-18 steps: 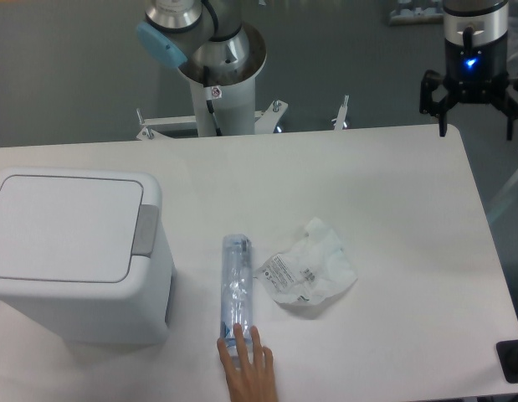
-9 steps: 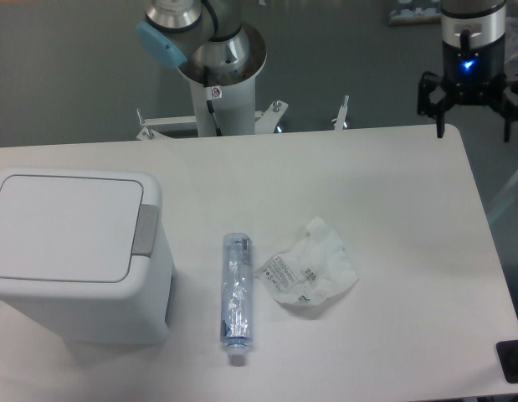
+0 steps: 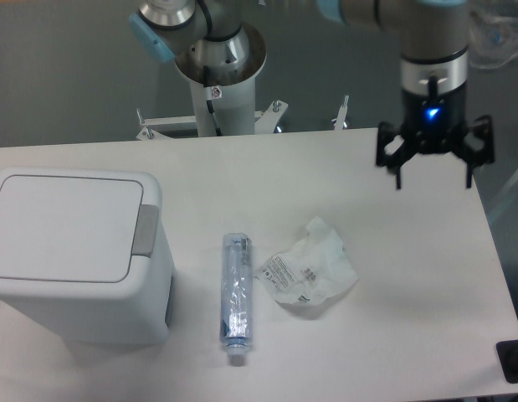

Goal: Open the trash can
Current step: 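Move the open gripper across the table toward the white trash can, then lower the gripper onto the grey button on the trash can lid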

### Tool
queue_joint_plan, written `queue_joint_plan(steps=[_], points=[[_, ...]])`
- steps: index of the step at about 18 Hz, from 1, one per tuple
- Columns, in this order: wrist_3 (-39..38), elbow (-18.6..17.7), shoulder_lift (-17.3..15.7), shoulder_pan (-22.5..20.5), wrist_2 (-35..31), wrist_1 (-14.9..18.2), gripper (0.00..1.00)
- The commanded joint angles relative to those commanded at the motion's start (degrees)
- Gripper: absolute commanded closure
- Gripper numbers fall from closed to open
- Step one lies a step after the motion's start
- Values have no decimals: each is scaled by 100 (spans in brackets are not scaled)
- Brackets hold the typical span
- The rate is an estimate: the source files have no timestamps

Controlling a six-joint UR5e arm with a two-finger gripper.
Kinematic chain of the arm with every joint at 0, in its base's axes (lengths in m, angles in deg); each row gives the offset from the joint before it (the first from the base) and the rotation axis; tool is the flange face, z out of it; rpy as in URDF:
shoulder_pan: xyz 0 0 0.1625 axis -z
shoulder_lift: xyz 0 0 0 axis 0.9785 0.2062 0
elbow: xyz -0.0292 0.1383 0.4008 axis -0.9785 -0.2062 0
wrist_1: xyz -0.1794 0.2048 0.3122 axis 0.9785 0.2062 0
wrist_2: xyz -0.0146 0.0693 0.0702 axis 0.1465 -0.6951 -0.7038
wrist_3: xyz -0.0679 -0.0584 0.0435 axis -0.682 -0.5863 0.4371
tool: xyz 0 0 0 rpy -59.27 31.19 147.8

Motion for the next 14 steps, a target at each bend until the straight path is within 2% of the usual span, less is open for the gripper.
queue_joint_plan(steps=[2, 5, 8, 14], points=[[-749, 18, -35, 211, 298, -149, 0], [-1260, -26, -88, 510, 615, -237, 0], [-1796, -192, -211, 791, 651, -229, 0], [-2132, -500, -430, 1398, 686, -229, 0]])
